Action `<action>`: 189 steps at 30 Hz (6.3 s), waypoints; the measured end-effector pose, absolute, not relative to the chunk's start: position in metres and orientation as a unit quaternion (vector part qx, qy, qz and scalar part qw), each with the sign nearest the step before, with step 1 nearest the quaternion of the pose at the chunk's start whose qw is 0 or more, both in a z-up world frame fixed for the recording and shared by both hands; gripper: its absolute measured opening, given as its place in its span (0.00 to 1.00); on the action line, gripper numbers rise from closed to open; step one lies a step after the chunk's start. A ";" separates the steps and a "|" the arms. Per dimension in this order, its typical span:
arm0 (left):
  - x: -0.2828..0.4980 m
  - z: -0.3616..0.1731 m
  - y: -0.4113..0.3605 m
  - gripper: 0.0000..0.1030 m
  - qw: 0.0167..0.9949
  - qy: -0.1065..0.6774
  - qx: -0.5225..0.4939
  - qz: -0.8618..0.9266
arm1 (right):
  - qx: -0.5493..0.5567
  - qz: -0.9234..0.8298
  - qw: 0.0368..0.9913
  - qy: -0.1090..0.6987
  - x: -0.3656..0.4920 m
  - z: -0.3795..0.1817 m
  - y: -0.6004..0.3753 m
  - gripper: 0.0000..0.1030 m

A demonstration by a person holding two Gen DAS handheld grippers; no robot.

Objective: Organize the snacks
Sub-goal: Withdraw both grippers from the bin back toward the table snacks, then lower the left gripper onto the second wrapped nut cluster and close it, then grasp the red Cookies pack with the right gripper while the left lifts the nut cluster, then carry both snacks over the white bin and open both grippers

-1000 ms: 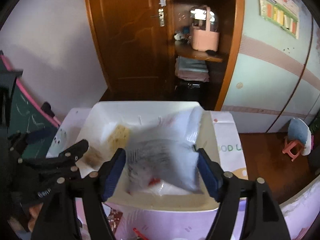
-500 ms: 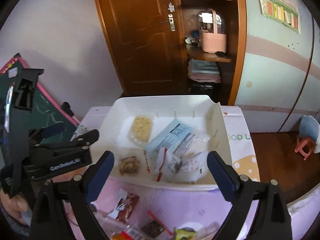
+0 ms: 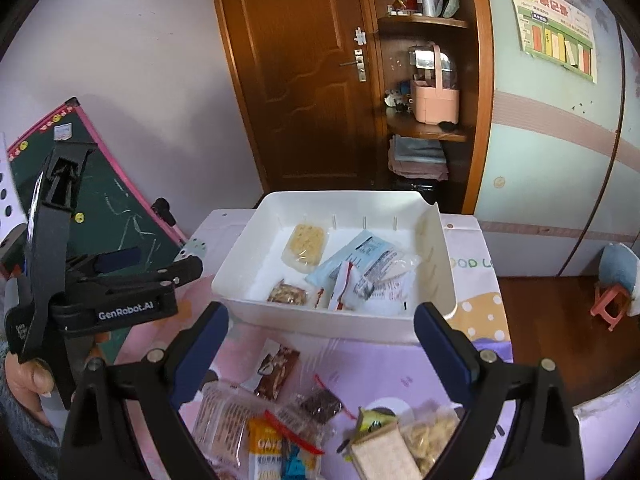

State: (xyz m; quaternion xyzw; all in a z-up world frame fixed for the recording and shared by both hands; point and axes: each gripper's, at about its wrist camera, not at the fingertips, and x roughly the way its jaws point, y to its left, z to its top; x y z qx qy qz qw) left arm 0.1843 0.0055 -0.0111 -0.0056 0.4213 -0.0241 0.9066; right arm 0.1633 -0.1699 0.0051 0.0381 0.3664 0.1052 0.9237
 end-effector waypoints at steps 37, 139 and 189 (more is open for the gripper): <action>0.049 -0.115 0.007 0.90 0.865 0.496 0.016 -0.080 | -0.012 0.078 0.906 0.415 0.052 -0.075 -0.185 0.92; 0.025 -0.084 -0.058 0.38 0.856 0.468 0.145 -0.168 | 0.004 0.137 0.887 0.442 0.018 -0.114 -0.162 0.44; 0.313 -0.014 -0.029 0.36 0.902 0.421 0.079 -0.057 | -0.002 0.024 0.913 0.408 0.326 -0.005 -0.155 0.45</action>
